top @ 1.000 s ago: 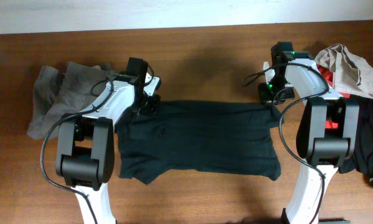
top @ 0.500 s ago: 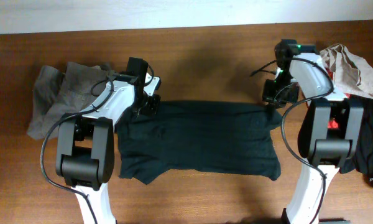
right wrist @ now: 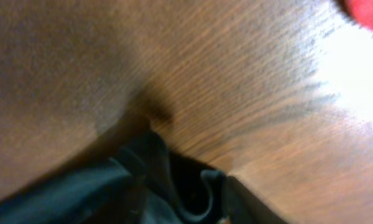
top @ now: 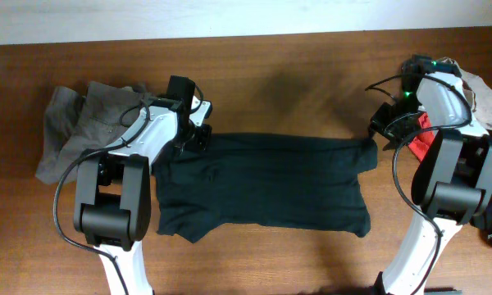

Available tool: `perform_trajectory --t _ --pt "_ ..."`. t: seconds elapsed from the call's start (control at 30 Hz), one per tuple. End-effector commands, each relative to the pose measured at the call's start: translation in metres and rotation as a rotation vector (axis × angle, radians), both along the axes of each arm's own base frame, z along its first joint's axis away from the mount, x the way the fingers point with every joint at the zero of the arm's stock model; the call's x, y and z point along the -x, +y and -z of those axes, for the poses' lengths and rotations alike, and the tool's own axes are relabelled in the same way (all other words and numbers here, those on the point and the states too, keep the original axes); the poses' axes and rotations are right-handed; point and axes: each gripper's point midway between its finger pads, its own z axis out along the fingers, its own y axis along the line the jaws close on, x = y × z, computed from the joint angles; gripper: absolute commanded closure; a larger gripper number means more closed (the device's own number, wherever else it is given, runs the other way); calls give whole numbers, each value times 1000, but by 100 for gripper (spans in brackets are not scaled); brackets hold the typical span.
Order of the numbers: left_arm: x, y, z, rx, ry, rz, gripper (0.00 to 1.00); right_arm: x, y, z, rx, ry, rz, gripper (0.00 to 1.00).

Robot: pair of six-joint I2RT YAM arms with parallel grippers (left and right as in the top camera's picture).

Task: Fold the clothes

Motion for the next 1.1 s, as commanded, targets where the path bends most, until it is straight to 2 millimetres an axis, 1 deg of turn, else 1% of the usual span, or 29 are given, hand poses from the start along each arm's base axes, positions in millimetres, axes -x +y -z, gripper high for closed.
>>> perform_trajectory --t 0.0,0.1,0.17,0.27,0.33,0.43,0.47,0.5,0.53,0.57,0.7,0.73,0.77,0.9,0.93,0.97,1.07 --pt "1 7 12 -34 18 10 89 -7 1 -1 -25 -32 -75 41" --pt "-2 9 10 -31 9 2 88 -11 2 -7 -42 -54 -93 41" --pt "-4 10 8 -30 8 -2 88 -17 10 -16 -93 -98 -164 44" --pt "-6 11 4 -30 7 -3 88 -21 14 -29 -91 -135 -211 47" --pt "-9 10 0 -29 0 -3 88 -23 18 -40 -82 -168 -240 57" --pt "-17 9 -8 -25 -22 -4 88 -21 27 -53 -74 -181 -267 69" --pt "-22 7 -17 -17 -34 -3 87 -14 36 -55 -81 -155 -285 82" --pt "-24 5 -21 -8 -35 0 87 -10 40 -55 -88 -135 -294 89" --pt "-25 2 -26 8 -34 4 87 -6 44 -54 -89 -116 -304 95" --pt "-25 -2 -30 24 -31 9 87 -2 48 -52 -81 -96 -319 96" --pt "-25 -11 -41 36 -32 46 87 6 64 -42 -52 -51 -364 96" --pt "-25 -13 -41 34 -36 64 86 7 68 -40 -53 -50 -373 96" --pt "-24 -16 -42 32 -39 81 83 6 74 -35 -52 -52 -391 96" --pt "-18 -29 -39 16 -52 195 80 6 88 -19 -50 -61 -423 96" --pt "-16 -32 -37 11 -54 224 80 9 90 -12 -46 -51 -415 96" --pt "-12 -35 -33 -2 -54 268 80 15 93 0 -50 -35 -416 96" --pt "-12 -33 -25 -31 -63 275 80 27 94 16 -55 0 -399 96"
